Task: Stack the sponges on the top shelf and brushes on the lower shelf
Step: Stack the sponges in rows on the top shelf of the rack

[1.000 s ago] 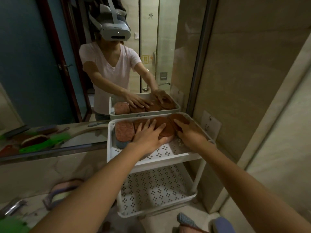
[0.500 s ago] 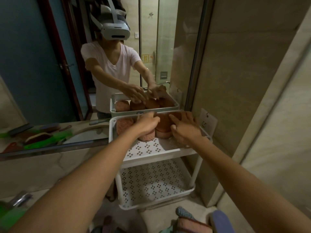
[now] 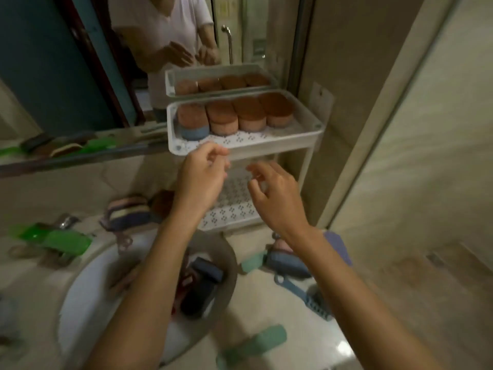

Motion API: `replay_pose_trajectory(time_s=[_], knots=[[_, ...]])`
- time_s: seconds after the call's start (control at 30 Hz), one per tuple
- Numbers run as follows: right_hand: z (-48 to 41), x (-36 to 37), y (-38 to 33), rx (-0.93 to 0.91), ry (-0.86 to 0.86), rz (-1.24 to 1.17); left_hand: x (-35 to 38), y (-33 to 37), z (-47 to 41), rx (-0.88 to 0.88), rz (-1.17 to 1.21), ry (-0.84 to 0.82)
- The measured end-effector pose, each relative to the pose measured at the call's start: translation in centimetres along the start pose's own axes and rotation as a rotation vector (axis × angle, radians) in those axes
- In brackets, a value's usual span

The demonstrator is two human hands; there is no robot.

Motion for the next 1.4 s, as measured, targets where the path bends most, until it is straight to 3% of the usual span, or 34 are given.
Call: replay_pose_trajectory(time_s=[0.07,0.17,0.3,0.43,0.67,0.9,1.1,1.23,1.4], knots=[[3.4,1.2,1.4,0.035,-0.072,-0.027,1.7,-4.5,3.4,-0.151,0.014,-0.035],[9.1,3.9,6.3,0.163,-0.31,0.065,5.2,-12.1,8.4,-0.375,-0.013,-0.172],[16.9,5.2,13.2,0.285,-0.513,0.156,9.2,-18.8,13.9,-0.539,-0.124,-0.393],[21.1,3.9,19.2,0.408,-0.537,0.429,11.5,-20.1,16.4,-0.576,-0.175,-0.466],[21.9,3.6,24.2,0.478,-0.792,0.715,14.5,-20.1,16.7,-0.555,-0.208,-0.561],[20.8,2.2,23.2,0.387,-0.671,0.741,15.3,-18.9,16.9,-0.558,-0.13,-0.559],[19.6,0.7,21.0,0.437,-0.512,0.675,16.3,-18.5,18.0,-0.643,0.002,-0.605],[18.0,1.9,17.8,0.24,-0.388,0.558,16.9,-17.7,18.5,-0.756,0.239,-0.604],[18.3,5.4,14.2,0.022,-0.482,0.342,15.5,-18.1,17.3,-0.776,0.301,-0.444]])
Point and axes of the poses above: each hand's wrist, its own z-axis away from the middle knuckle, its own x-axis out of the palm, y = z × x, the point moved 9 cm from there along -z, towards the middle knuckle, and after that the axes turned 1 degree about x, right-handed, at the moved point
